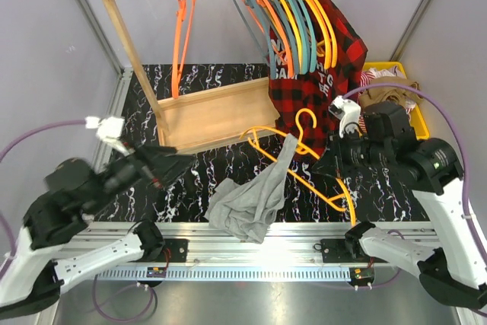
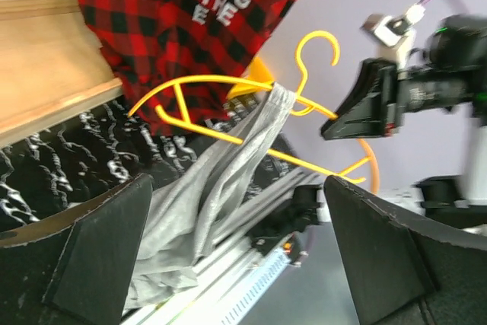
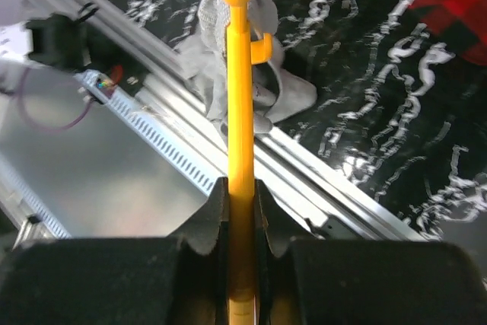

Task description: Remove the tank top from the hanger

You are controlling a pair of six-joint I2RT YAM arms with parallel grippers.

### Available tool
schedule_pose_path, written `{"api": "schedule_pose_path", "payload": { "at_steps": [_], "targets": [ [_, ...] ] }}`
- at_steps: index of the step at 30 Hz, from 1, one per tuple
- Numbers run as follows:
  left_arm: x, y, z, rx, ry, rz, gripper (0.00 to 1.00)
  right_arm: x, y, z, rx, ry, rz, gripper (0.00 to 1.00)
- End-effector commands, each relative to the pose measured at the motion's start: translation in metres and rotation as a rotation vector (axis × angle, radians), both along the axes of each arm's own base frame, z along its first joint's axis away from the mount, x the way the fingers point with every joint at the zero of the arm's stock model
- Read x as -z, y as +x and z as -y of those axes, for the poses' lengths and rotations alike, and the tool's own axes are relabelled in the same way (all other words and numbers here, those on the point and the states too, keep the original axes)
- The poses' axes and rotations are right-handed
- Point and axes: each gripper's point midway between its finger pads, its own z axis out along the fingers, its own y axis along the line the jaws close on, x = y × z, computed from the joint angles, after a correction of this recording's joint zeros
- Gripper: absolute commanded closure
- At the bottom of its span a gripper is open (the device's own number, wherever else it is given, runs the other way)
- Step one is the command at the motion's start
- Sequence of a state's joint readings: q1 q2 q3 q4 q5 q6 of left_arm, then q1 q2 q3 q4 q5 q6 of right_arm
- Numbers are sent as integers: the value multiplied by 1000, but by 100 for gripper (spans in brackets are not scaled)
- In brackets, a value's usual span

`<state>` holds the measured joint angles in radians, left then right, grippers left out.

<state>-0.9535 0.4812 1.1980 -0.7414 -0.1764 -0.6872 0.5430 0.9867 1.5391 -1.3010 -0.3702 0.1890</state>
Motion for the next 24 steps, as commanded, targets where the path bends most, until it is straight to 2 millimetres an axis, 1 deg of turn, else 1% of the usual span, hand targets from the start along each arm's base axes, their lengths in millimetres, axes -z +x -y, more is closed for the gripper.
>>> {"api": "schedule_pose_path", "payload": {
  "at_steps": [1,2,3,4,5,6,7,8,9,10,11,12,13,14,15,16,18,19,20,22,24],
  "targets": [
    [29,31,40,19,208,-28,1,10,17,23,153,-169,-21,100],
    [27,35,47,27,211,-21,1,10,16,21,150,-179,-32,100],
    [34,43,58,30,252,-28,1,14,13,20,142,-224,-58,100],
    [35,47,62,32,263,-26,1,17,11,19,139,-249,-81,100],
    [40,53,70,31,289,-32,1,20,8,17,128,-277,-99,100],
    [42,56,74,34,304,-24,1,28,5,15,111,-337,-134,100],
    [43,58,79,41,311,-20,1,29,-5,5,68,-355,-144,100],
    [45,61,88,56,317,-18,1,29,-10,-1,47,-367,-149,100],
    [47,62,93,66,325,-12,1,27,-7,-5,59,-388,-133,100],
    [46,59,101,91,324,-7,1,25,-13,-12,52,-380,-138,100],
    [47,61,108,100,327,-5,1,23,-12,-14,59,-372,-141,100],
    [48,59,113,111,329,-2,1,20,-7,-16,86,-369,-128,100],
    [51,53,120,136,337,3,1,19,-5,-18,107,-359,-131,100],
    [54,54,125,132,344,3,1,18,-3,-20,115,-352,-133,100],
    [56,51,128,141,344,3,1,18,-2,-28,109,-334,-139,100],
    [64,49,132,152,353,-5,1,19,-2,-32,104,-321,-149,100],
    [71,43,143,181,362,-10,1,19,-3,-45,85,-287,-164,100],
    [76,38,147,201,372,-12,1,19,-3,-48,82,-280,-163,100],
    [83,40,151,193,392,-18,1,19,-3,-51,73,-277,-164,100],
    [92,42,152,177,429,-13,1,18,-5,-58,52,-261,-167,100],
    [96,50,152,149,458,3,1,14,-13,-66,6,-223,-186,100]
  ]
}}
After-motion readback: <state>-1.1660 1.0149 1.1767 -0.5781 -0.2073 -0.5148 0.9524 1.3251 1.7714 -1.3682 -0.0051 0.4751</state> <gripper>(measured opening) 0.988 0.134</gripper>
